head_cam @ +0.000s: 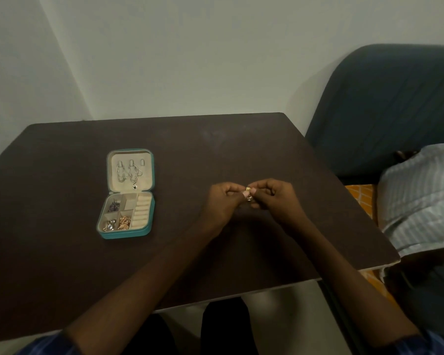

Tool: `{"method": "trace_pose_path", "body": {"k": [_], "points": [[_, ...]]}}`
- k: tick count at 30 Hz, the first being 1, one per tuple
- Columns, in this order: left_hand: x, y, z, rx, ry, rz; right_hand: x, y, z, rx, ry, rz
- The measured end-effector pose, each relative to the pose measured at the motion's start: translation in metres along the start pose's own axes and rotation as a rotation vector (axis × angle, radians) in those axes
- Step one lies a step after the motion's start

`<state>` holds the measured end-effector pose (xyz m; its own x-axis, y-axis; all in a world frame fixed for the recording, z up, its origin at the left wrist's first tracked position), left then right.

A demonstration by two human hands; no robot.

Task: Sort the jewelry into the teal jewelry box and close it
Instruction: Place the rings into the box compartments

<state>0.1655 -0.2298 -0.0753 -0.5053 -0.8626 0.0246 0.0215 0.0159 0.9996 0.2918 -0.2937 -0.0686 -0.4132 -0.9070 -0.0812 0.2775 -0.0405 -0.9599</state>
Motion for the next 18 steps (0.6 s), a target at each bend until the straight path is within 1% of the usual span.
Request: {"method": "trace_pose_path", "body": {"k": [2, 5, 7, 11, 13, 18], "points": [[0.001, -0.001, 0.0, 0.003, 0.008, -0.023, 0.002, 0.002, -0.003, 0.008, -0.013, -0.017], [0.001, -0.005, 0.0, -0.035, -0.025, -0.047, 0.003, 0.005, -0.007, -0.013, 0.013, -0.045], [0.001, -0.007, 0.001, -0.06, -0.014, -0.066, 0.003, 0.006, -0.008, 0.011, 0.023, -0.033], [-0.002, -0.011, 0.002, -0.06, 0.027, -0.061, -0.002, 0.005, -0.003, 0.102, -0.04, -0.016], [-0.003, -0.013, 0.0, -0.035, 0.04, -0.04, -0.005, 0.001, -0.001, 0.076, -0.067, -0.026], [-0.005, -0.016, 0.0, -0.005, 0.045, 0.017, -0.006, 0.0, -0.008, -0.097, -0.125, -0.108]]}}
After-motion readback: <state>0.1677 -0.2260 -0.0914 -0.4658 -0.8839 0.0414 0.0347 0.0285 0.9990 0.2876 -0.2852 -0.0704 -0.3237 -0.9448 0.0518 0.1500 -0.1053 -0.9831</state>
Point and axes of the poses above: each hand's wrist, its own x-axis away from the middle knuckle, its own z-axis out of the back of the hand, y = z × x, the point moved 2 cm from there along -x, towards the middle knuckle, and after that the axes turned 2 degrees about x, right-handed, at the moved point
